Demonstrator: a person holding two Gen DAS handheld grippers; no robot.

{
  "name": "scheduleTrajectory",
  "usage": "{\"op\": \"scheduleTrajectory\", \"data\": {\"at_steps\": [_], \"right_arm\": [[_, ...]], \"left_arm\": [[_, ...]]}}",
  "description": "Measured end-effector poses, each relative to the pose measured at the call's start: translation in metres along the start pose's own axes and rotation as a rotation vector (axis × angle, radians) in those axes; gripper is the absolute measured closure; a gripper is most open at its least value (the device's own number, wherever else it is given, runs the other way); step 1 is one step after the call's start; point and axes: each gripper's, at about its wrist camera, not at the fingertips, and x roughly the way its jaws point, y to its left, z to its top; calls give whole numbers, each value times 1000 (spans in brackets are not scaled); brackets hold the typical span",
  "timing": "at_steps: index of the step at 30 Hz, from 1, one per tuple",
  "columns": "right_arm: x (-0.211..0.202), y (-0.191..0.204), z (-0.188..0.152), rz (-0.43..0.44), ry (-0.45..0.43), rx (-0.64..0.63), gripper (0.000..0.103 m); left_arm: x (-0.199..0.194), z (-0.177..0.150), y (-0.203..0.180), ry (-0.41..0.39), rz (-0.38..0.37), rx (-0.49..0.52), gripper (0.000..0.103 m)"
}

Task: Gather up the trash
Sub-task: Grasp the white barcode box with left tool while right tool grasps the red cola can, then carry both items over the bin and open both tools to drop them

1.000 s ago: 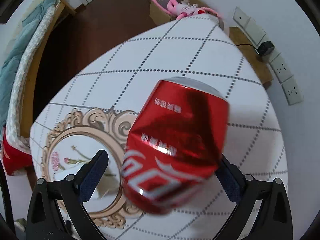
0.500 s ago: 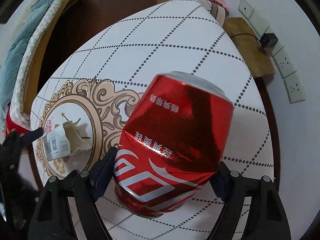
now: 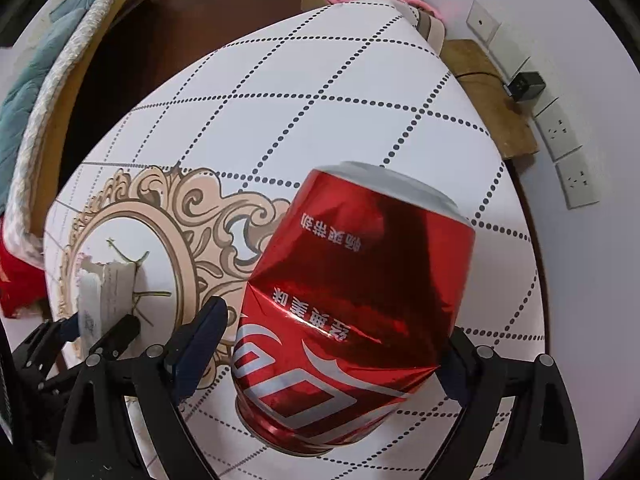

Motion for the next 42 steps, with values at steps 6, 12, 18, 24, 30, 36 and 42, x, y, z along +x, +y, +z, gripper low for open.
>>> {"op": "scheduleTrajectory", "data": {"at_steps": [6, 12, 18, 24, 30, 36, 42], "right_arm": [[-6, 12, -16, -60, -48, -69, 20], [-29, 23, -56, -1, -111, -116, 21], [-75, 51, -114, 62, -196, -197, 21], [-124, 108, -173, 171, -263, -317, 21], [-158, 178, -225, 299, -287, -440, 21], [-173, 263, -275, 376, -277, -575, 21], [-164, 346, -308, 392, -238, -691, 21]], "left_arm": [[-33, -35, -13, -127, 97, -62, 56], [-89, -74, 21, -239, 102, -177, 56], [-153, -126, 70, -337, 133, -281, 56], [-205, -190, 122, -395, 174, -394, 56], [-244, -255, 180, -423, 236, -506, 56], [-257, -307, 236, -424, 295, -599, 56], [-239, -340, 289, -383, 326, -678, 56]]}}
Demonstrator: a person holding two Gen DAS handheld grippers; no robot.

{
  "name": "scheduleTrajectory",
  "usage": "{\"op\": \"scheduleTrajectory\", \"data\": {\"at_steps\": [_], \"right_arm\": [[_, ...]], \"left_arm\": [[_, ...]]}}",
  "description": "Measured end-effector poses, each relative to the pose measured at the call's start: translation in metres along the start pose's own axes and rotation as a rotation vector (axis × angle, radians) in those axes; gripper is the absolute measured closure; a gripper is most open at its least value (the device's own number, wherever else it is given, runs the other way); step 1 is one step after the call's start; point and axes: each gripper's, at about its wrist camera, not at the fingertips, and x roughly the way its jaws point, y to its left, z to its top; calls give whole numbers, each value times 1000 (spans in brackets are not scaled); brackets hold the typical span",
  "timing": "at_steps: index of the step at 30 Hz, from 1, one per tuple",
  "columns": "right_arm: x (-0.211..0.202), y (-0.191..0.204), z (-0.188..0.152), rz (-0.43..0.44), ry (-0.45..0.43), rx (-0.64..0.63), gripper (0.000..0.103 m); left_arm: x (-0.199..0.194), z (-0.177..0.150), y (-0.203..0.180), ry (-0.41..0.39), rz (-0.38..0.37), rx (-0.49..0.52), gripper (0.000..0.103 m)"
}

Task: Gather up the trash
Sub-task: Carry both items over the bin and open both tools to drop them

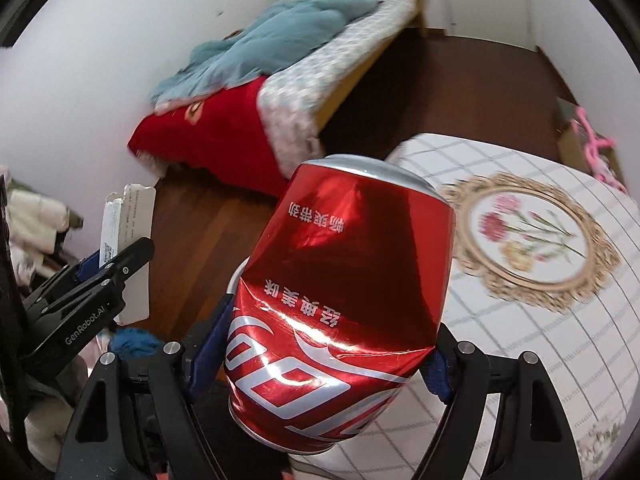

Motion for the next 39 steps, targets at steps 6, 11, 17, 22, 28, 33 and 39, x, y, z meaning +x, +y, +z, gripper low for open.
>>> {"op": "scheduleTrajectory", "data": {"at_steps": [6, 11, 17, 22, 28, 33, 39], "right_arm": [[71, 47, 16, 3, 104, -68, 21], [147, 69, 21, -19, 218, -119, 21], [235, 72, 19, -40, 373, -123, 21], [306, 70, 12, -62, 502, -116, 21], [365, 71, 4, -88, 622, -134, 21], [393, 71, 3, -94, 674, -146, 21], [407, 73, 1, -88, 695, -165, 21]], "left_arm": [[56, -10, 46, 114, 38, -50, 56], [116, -23, 69, 248, 43, -68, 56], [200, -45, 85, 463, -12, -80, 56], [256, -61, 89, 603, -57, -76, 56], [293, -72, 101, 718, -141, -141, 53], [293, -74, 109, 730, -128, -160, 53], [287, -71, 116, 682, -101, -171, 6]]}}
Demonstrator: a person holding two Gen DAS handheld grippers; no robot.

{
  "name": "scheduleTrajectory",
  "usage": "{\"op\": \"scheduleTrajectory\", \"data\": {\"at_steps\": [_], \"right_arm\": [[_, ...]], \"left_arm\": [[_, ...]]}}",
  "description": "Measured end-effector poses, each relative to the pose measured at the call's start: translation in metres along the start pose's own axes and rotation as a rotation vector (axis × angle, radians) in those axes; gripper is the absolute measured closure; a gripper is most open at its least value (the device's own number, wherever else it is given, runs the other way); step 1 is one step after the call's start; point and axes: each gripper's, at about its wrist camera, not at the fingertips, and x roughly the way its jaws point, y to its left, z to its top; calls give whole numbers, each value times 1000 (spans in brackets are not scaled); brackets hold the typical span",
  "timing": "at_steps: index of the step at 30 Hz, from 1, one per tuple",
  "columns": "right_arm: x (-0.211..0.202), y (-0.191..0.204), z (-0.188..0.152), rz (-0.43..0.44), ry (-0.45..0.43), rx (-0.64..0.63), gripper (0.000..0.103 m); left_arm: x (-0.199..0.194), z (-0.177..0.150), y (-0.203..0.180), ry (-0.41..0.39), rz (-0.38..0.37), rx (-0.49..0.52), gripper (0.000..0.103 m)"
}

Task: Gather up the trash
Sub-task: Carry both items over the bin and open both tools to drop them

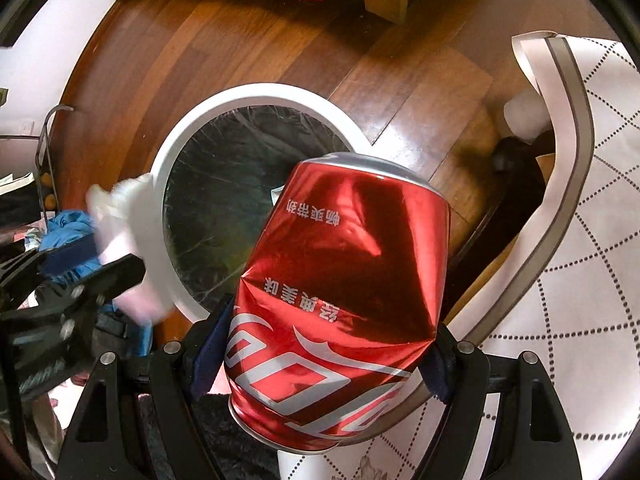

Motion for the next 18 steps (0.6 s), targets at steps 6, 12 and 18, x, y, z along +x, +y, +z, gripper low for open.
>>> {"op": "scheduleTrajectory", "data": {"at_steps": [6, 12, 18], "right_arm": [[-1, 2, 1, 1, 3, 8, 1], [-30, 0, -13, -4, -62, 32, 0], [-73, 3, -44, -40, -148, 21, 0]], "left_arm": [[-18, -9, 7, -58, 39, -19, 6], [-45, -26, 11, -126, 82, -46, 4], [-79, -51, 3, -189, 95, -46, 4]]}}
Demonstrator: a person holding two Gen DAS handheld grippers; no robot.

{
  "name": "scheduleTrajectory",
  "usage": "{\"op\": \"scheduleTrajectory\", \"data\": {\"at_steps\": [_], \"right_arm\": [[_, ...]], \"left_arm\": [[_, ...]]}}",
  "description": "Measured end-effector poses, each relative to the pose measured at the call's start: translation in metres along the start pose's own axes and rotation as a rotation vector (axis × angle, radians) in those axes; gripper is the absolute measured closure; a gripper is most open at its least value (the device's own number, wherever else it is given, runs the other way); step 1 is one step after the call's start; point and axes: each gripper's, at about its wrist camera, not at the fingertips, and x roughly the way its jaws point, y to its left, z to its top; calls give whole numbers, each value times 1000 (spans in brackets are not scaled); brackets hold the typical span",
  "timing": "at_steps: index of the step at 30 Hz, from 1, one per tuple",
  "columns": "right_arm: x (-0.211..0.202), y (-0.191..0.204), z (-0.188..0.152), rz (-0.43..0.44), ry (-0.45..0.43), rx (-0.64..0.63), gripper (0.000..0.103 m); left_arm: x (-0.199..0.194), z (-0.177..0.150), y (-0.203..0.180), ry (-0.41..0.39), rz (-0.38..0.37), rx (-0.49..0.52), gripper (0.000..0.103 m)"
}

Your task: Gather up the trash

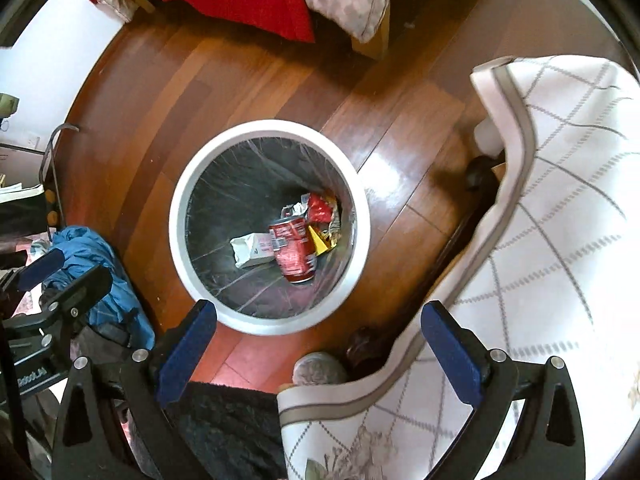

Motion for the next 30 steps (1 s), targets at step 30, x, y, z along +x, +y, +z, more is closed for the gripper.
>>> {"op": "scheduleTrajectory", "data": {"at_steps": [30], "right_arm": [[-258, 25, -136, 237, -297, -117, 0]], "left_arm": [[-216, -73, 2, -230, -224, -16, 4]]}}
